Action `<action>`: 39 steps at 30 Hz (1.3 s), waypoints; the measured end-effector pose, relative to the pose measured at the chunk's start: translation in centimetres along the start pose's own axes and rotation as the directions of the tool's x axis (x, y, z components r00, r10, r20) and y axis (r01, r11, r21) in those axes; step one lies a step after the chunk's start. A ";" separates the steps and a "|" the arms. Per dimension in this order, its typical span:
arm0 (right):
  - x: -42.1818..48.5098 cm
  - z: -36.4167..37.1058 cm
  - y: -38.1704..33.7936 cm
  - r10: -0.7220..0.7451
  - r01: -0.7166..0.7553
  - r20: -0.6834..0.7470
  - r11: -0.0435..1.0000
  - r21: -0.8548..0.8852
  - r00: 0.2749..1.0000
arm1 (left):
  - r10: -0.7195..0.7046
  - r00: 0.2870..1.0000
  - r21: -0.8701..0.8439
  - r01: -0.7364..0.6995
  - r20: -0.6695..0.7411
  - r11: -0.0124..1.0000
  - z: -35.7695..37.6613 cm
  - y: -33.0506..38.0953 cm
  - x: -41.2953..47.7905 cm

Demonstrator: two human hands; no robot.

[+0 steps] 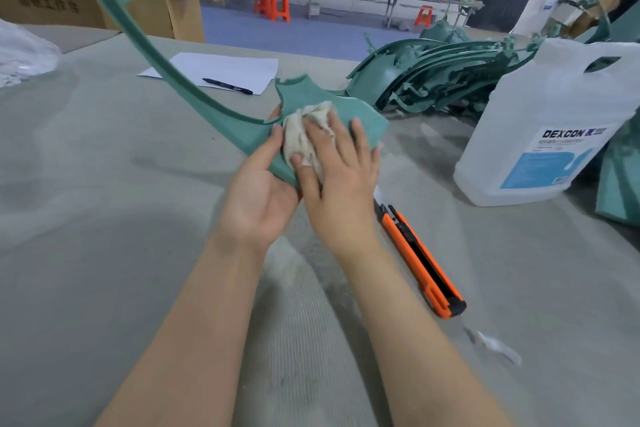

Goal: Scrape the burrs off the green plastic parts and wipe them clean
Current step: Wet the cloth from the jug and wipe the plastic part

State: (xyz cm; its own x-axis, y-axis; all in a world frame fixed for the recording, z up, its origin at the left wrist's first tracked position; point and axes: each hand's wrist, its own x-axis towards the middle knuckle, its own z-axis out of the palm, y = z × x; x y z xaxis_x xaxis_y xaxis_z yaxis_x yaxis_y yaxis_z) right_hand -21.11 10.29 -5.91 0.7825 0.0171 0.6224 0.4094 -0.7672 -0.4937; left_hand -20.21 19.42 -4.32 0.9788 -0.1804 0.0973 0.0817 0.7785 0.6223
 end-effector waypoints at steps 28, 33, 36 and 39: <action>1.4 -4.5 4.7 0.175 -0.398 0.423 0.751 0.527 0.889 | -0.199 0.952 0.338 0.271 -0.234 0.901 -1.7 0.6 0.0; 1.6 -3.8 4.7 0.218 -0.285 0.225 0.898 0.334 0.950 | -0.311 0.943 0.267 0.333 -0.123 0.904 -1.7 0.6 -0.1; 1.4 -3.3 4.8 0.282 -0.321 0.163 0.894 0.312 0.945 | -0.307 0.950 0.216 0.311 -0.054 0.925 -1.5 0.7 0.0; 1.6 -3.2 5.6 0.412 -0.406 0.045 0.864 0.297 0.910 | -0.247 0.965 0.107 0.237 0.089 0.966 -1.4 1.1 -0.2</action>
State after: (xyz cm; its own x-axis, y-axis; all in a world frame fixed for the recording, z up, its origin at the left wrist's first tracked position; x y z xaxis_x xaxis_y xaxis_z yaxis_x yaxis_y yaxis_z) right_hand -19.08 3.98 -5.68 0.9019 -0.2717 0.3357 0.1754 -0.4799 -0.8596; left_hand -20.02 21.18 -4.77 0.9077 -0.4194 0.0093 0.2907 0.6449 0.7068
